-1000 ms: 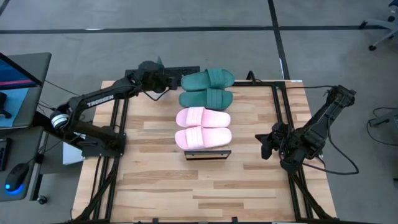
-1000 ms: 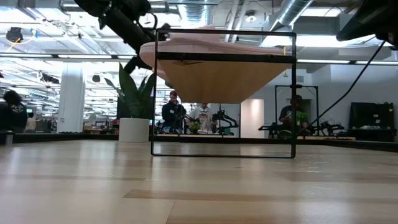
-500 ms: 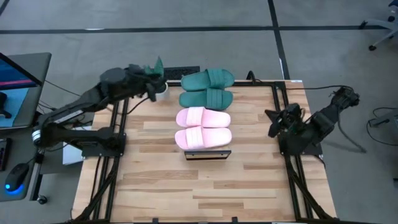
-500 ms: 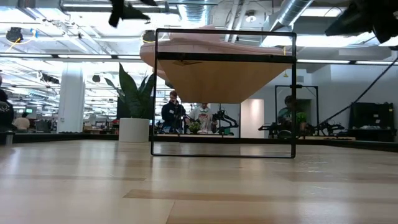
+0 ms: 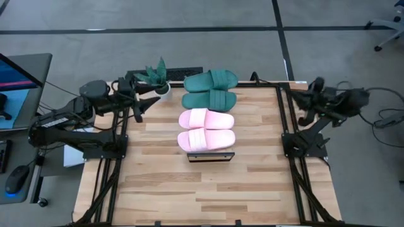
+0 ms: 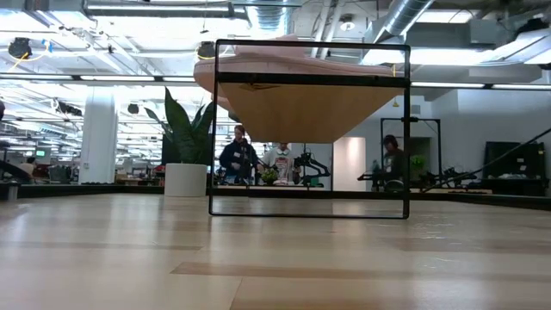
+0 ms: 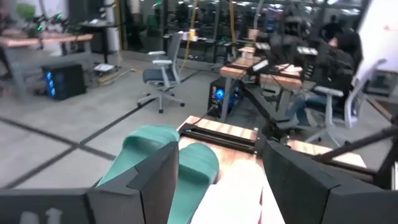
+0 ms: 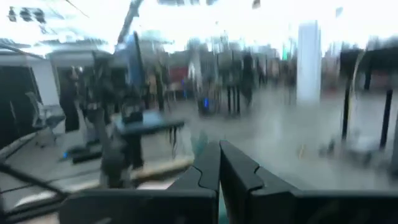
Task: Pick and place slides into the shelf
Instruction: Adjust the slippers on the shelf
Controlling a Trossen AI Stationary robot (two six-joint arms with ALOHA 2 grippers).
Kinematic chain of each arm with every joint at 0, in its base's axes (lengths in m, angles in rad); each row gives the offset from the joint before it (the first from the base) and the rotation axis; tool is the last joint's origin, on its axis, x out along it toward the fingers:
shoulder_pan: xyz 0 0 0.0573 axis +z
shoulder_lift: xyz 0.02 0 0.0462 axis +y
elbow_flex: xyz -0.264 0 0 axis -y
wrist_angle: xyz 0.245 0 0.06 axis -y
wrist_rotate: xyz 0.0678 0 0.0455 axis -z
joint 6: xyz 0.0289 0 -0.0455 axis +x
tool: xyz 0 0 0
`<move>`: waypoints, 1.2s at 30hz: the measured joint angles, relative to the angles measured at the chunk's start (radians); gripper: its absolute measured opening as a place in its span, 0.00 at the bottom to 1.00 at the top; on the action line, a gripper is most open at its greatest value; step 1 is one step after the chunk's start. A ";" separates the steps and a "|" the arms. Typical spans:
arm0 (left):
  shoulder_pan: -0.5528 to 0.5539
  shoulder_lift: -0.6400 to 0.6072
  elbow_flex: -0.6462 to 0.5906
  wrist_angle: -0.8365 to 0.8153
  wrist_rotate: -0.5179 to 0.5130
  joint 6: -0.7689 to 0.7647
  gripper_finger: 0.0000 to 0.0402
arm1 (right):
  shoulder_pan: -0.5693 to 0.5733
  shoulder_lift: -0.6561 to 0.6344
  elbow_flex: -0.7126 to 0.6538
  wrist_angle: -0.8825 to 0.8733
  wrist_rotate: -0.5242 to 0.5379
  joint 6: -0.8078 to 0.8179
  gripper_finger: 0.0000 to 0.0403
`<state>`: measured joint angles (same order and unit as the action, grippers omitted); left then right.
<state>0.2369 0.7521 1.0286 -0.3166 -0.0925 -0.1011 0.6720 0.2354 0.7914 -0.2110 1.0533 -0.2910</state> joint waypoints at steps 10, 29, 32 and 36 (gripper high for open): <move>-0.012 -0.021 -0.073 0.119 0.054 0.106 0.55 | 0.055 0.022 0.001 0.325 -0.081 -0.423 0.00; 0.047 -0.166 -0.366 0.384 0.146 -0.033 0.55 | -0.068 0.305 0.092 -0.076 -0.276 0.007 0.00; 0.044 -0.165 -0.366 0.382 0.182 -0.046 0.55 | -0.225 0.383 0.122 -0.173 -0.352 0.104 0.00; 0.043 -0.165 -0.366 0.383 0.208 -0.069 0.55 | -0.525 0.515 0.140 -0.199 -0.516 0.174 0.00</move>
<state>0.2802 0.5873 0.6628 0.0660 0.1154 -0.1706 0.1470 0.7505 0.9312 -0.4102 0.5370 -0.1166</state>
